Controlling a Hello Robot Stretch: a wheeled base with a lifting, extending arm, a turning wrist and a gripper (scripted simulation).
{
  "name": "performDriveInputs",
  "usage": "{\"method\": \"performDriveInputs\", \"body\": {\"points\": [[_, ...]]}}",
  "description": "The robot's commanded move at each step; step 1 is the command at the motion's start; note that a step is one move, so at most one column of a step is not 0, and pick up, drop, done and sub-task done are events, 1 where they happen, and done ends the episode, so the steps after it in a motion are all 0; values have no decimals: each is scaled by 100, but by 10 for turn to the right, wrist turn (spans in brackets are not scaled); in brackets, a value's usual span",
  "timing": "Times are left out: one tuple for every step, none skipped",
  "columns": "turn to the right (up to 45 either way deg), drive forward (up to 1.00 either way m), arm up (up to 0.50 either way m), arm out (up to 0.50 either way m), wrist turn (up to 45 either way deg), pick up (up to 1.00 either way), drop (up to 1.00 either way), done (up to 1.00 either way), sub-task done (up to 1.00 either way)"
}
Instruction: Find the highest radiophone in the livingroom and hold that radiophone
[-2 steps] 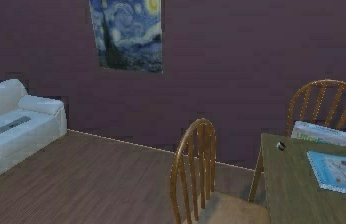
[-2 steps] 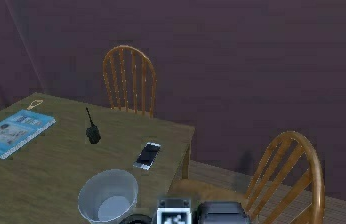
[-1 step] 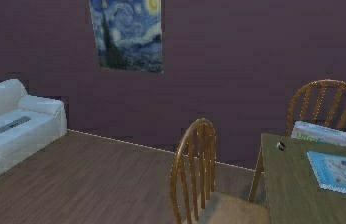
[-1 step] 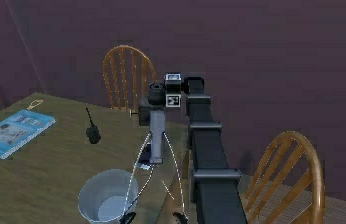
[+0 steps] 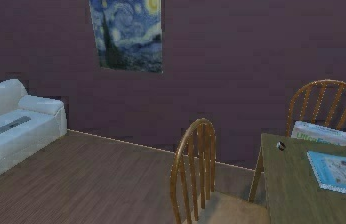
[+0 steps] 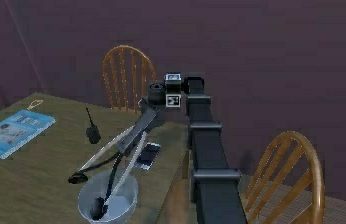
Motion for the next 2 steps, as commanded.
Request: {"method": "performDriveInputs", "body": {"points": [[0,0,0,0,450,0,0,0,0],[0,0,0,0,450,0,0,0,0]]}}
